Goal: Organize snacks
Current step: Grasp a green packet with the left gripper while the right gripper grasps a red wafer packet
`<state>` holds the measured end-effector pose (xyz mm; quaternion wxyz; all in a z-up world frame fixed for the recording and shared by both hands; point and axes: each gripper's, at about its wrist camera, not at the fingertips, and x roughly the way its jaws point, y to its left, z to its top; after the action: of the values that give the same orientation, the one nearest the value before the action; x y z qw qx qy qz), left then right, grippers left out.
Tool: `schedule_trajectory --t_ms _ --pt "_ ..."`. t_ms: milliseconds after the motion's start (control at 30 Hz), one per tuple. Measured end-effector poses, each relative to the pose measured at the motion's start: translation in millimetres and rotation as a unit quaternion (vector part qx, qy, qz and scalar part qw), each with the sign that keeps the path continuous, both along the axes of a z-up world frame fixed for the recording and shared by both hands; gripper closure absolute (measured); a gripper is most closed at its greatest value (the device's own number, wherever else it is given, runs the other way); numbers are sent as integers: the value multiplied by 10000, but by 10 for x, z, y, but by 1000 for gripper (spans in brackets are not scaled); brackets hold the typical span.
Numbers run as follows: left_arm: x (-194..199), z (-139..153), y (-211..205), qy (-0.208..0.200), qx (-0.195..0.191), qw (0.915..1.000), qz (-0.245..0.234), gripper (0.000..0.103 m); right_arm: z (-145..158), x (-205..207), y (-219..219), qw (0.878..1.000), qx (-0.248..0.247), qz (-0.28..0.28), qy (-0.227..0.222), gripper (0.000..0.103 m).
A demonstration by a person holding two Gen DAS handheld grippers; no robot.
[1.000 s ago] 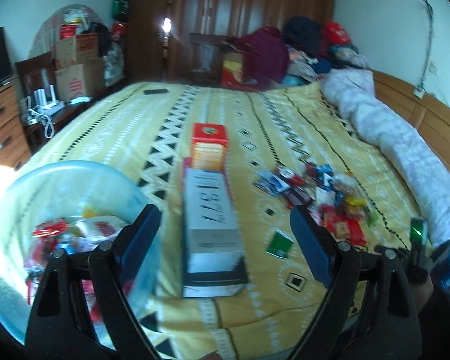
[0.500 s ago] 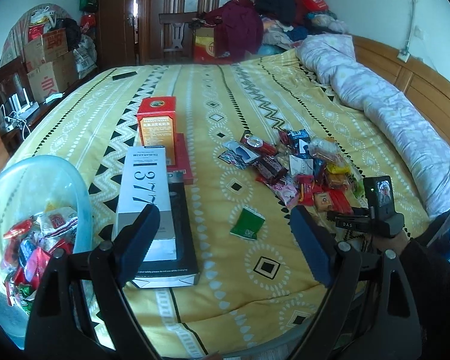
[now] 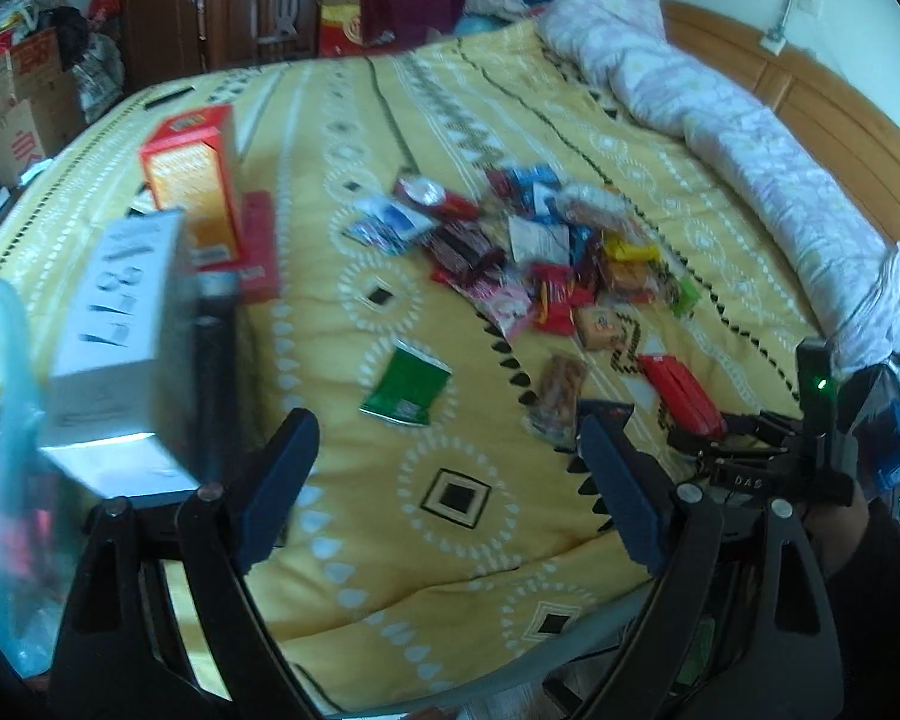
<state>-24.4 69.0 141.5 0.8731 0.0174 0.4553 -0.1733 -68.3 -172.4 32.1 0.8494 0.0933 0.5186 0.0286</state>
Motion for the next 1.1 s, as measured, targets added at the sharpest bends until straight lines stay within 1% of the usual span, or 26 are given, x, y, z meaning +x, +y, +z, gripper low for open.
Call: schedule_trajectory --t_ms 33,100,200,233,367,433,500,567,667,767,800,900,1100 --pt "42 -92 -55 79 64 9999 -58 13 -3 4 -3 10000 39 -42 -8 32" --pt "156 -285 -145 220 200 9995 -104 13 -28 75 -20 9999 95 -65 -11 29" --pt "359 -494 -170 345 230 9991 8 14 -66 144 -20 9999 110 -25 23 29" --pt "432 -553 -171 372 251 9990 72 14 -77 164 -24 9999 142 -22 27 29" --pt "677 -799 -163 492 431 9975 270 15 -99 153 -92 9997 251 -35 4 38" --pt "749 -941 -160 593 574 9961 315 17 -103 138 -130 9993 367 -44 -16 39" --pt "792 -1076 -164 737 688 9944 319 20 -101 131 -142 9992 398 -35 -29 39" --pt "798 -1189 -163 825 789 9930 317 21 -101 130 -147 9991 427 -32 -44 39" --pt "758 -1216 -180 691 809 9940 263 21 -110 132 -159 9989 467 -20 -57 39" --pt "721 -1181 -206 652 755 9949 141 50 -102 130 -177 9987 493 -23 -78 41" --pt "710 -1159 -215 650 743 9951 110 52 -93 124 -187 9986 509 -40 -96 42" --pt "635 -1058 -255 511 704 9962 17 52 -41 89 -196 9983 533 -105 -187 44" --pt "420 -696 -292 87 524 9986 -49 52 90 30 -154 9979 544 -64 -335 45"
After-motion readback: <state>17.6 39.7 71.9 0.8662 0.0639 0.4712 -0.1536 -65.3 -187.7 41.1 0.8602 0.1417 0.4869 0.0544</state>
